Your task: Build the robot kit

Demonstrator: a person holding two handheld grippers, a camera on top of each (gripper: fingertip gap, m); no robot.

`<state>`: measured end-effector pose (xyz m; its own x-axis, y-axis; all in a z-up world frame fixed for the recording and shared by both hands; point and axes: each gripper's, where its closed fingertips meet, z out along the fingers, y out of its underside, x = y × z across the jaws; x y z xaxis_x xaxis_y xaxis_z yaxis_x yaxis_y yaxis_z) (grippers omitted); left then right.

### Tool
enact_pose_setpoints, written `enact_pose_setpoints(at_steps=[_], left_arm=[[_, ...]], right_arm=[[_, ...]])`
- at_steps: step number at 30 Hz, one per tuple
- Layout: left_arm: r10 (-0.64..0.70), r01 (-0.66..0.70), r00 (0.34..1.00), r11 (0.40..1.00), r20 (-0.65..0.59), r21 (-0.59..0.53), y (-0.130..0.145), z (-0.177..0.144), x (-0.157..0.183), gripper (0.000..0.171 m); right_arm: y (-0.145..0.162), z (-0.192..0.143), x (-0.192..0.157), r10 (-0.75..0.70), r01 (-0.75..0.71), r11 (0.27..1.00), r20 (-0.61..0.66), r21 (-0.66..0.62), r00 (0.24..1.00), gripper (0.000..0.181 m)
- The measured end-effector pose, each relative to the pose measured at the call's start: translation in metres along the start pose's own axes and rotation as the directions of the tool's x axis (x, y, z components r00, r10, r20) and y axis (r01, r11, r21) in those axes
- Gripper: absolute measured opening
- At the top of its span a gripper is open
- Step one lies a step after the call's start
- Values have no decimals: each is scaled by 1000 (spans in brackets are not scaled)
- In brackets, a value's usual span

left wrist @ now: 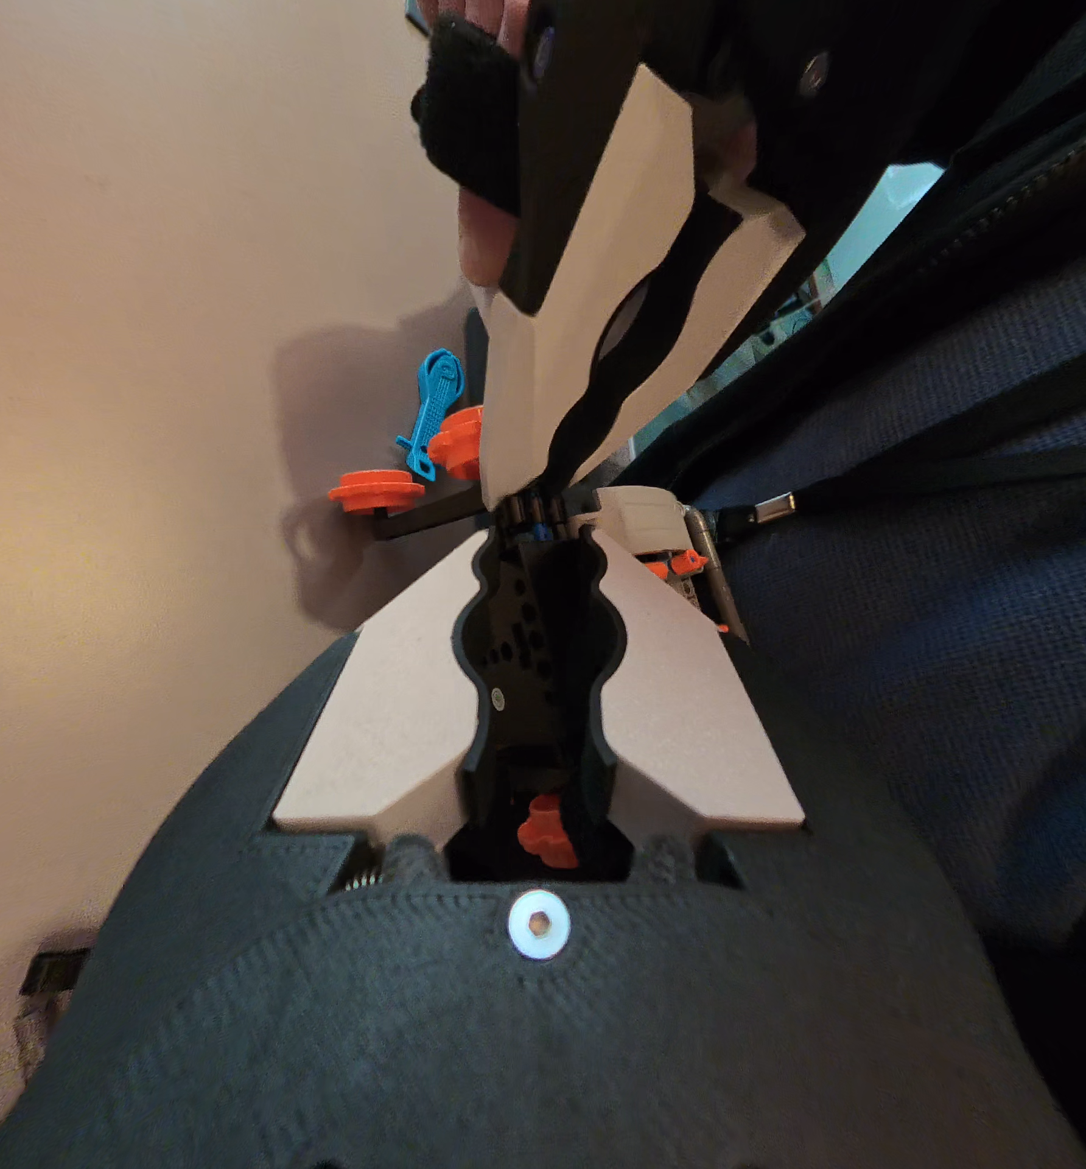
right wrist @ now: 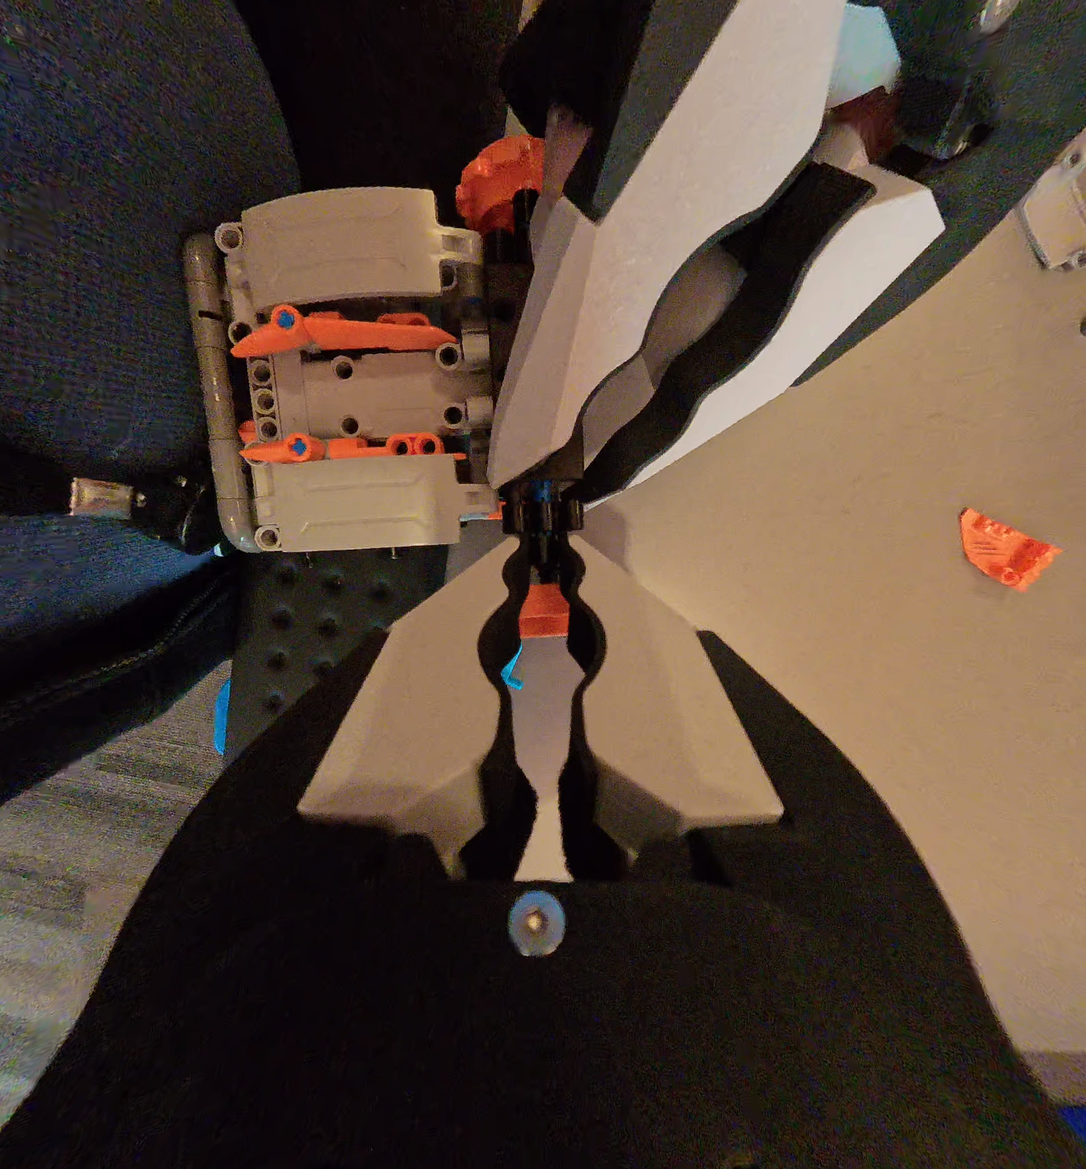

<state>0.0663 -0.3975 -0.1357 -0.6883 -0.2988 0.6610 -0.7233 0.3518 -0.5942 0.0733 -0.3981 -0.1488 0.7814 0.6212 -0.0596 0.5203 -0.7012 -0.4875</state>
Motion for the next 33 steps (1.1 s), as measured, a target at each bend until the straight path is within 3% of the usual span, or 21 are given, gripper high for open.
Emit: enact_pose_setpoints(at_steps=[5,15,19,22,27,29,32,33], left_arm=[[-31,33,999,998,-36,51,-1,0,2,20],[-45,50,998,994,-54,100,-7,4,6,11],[-25,39,995,989,-100,140,-11,11,13,1],[27,-20,996,996,-84,83,-7,11,13,0],[6,-6,1000,988,1,156,-13,-15,2,0],[-22,20,1000,987,12,160,-10,-21,-4,28],[-60,68,995,992,-74,108,-5,-18,-4,40],[-67,75,990,995,-124,62,0,-16,2,36]], right_arm=[[2,0,-3,-7,9,999,57,-34,998,5],[11,-4,-7,-350,320,914,-84,-247,933,5],[23,-6,-12,-255,234,938,-50,-255,966,4],[18,-5,-8,-200,184,959,-53,-217,978,5],[5,-6,1,-146,133,988,-182,-82,973,5],[-2,-6,8,-160,153,987,-252,-48,955,5],[-13,-4,13,-208,210,977,-330,-31,921,6],[-15,-4,14,-232,232,972,-354,-43,906,6]])
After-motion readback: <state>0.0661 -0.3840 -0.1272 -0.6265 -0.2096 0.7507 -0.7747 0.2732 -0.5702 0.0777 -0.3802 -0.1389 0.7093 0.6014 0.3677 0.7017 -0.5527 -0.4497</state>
